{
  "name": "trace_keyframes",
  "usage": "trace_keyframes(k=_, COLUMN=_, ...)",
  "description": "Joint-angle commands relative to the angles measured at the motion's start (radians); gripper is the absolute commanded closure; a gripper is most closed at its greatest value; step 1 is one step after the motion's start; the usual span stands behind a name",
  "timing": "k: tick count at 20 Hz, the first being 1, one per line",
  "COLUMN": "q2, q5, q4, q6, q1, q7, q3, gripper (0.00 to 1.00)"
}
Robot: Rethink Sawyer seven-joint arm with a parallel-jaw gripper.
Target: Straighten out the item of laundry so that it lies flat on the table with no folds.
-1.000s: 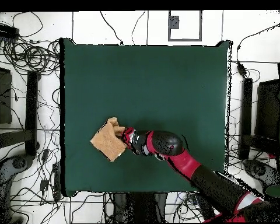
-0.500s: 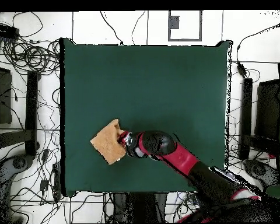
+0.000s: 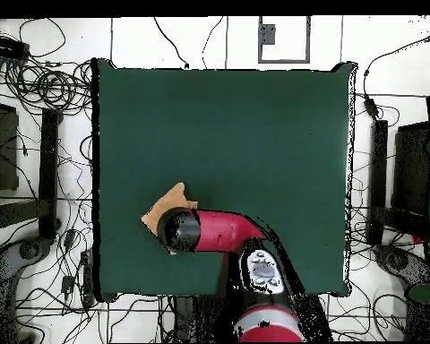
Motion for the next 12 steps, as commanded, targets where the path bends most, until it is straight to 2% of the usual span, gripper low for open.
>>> trace_keyframes(k=1, q2=-0.022, q5=-0.056, q4=-0.114, q6=-0.169, q1=0.022, q7=0.192, q3=-0.211, gripper=1.00)
trace_keyframes(k=3, q2=-0.012, q5=-0.056, q4=-0.115, q6=-0.184, q1=-0.005, q7=0.168, q3=-0.197, gripper=1.00)
trace_keyframes(k=9, q2=0.061, q5=-0.043, q4=-0.209, q6=-0.183, q1=-0.056, q7=0.110, q3=-0.170, gripper=1.00)
trace_keyframes(k=12, q2=0.058, q5=-0.065, q4=-0.194, q6=-0.239, q1=-0.030, q7=0.115, q3=-0.188, gripper=1.00)
